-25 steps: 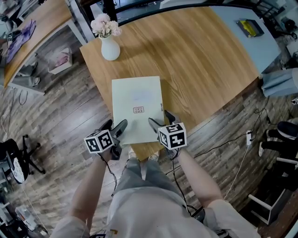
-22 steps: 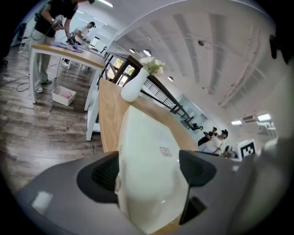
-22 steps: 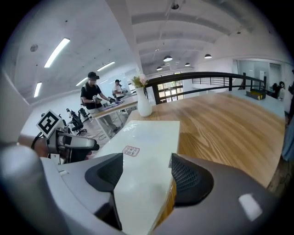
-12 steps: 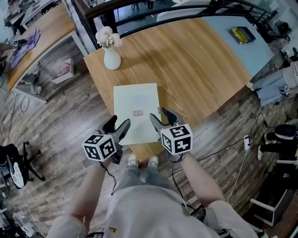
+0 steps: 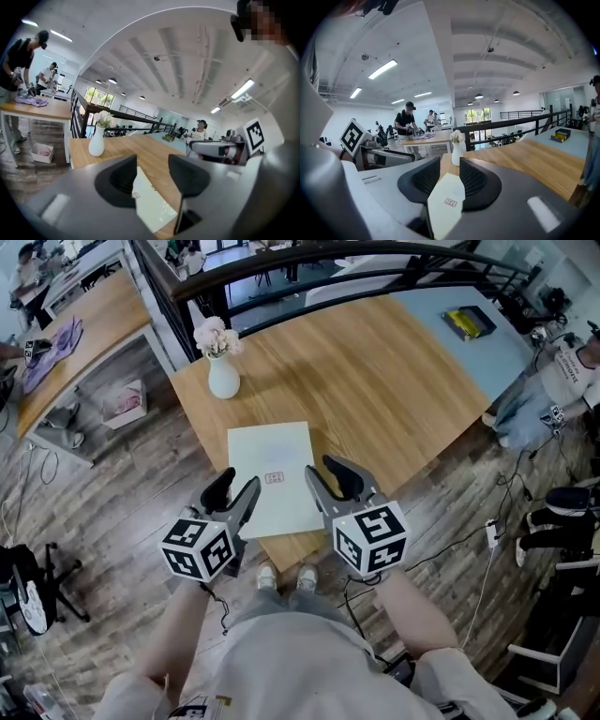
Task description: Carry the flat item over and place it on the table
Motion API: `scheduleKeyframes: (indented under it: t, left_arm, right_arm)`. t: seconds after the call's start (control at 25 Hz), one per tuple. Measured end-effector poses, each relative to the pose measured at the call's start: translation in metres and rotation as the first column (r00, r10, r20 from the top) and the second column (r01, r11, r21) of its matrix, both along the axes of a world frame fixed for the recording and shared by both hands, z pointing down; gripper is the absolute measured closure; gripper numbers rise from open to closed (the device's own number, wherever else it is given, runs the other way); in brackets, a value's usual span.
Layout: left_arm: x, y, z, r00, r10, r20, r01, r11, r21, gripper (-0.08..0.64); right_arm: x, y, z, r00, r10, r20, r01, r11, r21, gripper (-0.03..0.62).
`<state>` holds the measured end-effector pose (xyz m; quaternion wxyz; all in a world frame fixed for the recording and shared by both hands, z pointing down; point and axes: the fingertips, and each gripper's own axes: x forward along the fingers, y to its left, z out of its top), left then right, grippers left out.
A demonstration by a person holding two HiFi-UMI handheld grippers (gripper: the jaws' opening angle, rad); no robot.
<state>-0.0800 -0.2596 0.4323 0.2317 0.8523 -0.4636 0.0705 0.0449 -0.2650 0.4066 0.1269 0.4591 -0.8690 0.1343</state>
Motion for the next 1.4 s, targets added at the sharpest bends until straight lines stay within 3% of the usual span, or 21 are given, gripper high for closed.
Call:
scheduleKeyframes:
  t: [0.12,0.44,0.72,1.04,1.2,1.4]
  left_arm:
    - [0.003,0.008,-0.03,1.0,0.029,-0.012,-0.029,1.0,0.005,0.375]
    - [0.002,0.023,-0.1,0.999,0.042,-0.026,-0.038,0.989,0.14,0.458]
    - [-0.005,0.036,-0.142,0.999,0.03,-0.027,-0.022,0.969,0.246,0.512]
    - [0.0,0.059,-0.18,0.996,0.08,-0.032,-0.065,0.94,0.334,0.555]
    - [0.006,0.072,-0.18,0.997,0.081,0.012,-0.08,0.929,0.362,0.557]
    - [0.012,0.082,-0.172,0.996,0.088,0.026,-0.092,0.936,0.34,0.557]
  right_arm:
    - [-0.004,0.01,-0.025,1.0,-0.008,0.016,0.008,1.0,0.025,0.473]
    - [-0.011,0.03,-0.096,0.996,-0.04,0.081,0.027,0.986,0.163,0.512]
    - [-0.004,0.05,-0.143,0.991,-0.047,0.125,0.014,0.967,0.254,0.552]
    - [-0.013,0.089,-0.183,0.979,-0.118,0.167,0.06,0.947,0.315,0.578]
    - [-0.01,0.098,-0.178,0.978,-0.117,0.17,0.059,0.948,0.314,0.591]
    - [-0.006,0.102,-0.161,0.975,-0.119,0.185,0.07,0.965,0.254,0.592]
